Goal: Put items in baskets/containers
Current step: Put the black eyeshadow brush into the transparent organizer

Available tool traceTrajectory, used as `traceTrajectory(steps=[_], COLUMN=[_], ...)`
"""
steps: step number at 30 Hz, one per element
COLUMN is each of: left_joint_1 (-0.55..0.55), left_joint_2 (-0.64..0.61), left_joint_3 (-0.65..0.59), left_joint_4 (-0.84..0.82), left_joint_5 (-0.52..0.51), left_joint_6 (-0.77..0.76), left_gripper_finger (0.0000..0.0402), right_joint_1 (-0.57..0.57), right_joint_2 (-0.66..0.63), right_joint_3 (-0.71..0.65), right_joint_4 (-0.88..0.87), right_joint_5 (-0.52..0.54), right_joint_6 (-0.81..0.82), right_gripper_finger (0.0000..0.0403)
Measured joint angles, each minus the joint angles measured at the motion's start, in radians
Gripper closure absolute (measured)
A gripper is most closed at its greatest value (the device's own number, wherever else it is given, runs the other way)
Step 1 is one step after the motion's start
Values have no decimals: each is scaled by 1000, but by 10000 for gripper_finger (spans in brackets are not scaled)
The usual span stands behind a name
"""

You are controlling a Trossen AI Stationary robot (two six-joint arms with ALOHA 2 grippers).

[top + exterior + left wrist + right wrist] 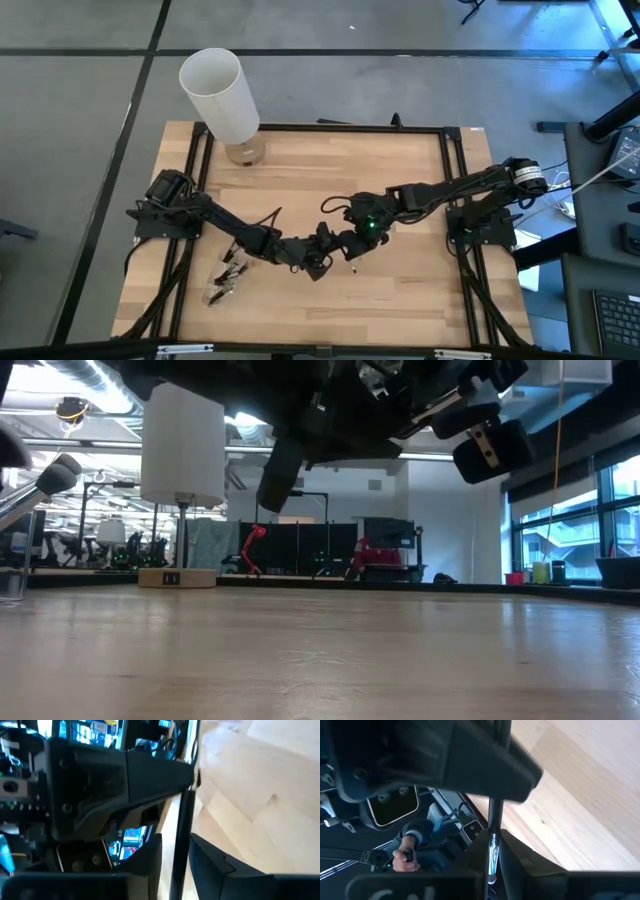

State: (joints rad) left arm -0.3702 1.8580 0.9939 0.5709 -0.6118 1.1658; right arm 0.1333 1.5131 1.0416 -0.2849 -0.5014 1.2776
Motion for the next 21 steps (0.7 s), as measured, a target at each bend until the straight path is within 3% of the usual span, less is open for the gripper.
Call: traceTrajectory(steps=[11,21], left_joint_1=[-1,-1], left_joint_2=[0,0], left_joint_3=[-1,-1], left_joint_4=[-6,-27], left_joint_5=[1,-42], left_joint_6=[2,-100], left_gripper_finger=[378,367], right_joint_1=[0,-21], right_joint_2=[0,-9], right_joint_3=[0,0], right_joint_4=[-1,-14], right_joint_5=[-1,0], right_joint_6=[-33,-193], right_gripper_finger=[365,365])
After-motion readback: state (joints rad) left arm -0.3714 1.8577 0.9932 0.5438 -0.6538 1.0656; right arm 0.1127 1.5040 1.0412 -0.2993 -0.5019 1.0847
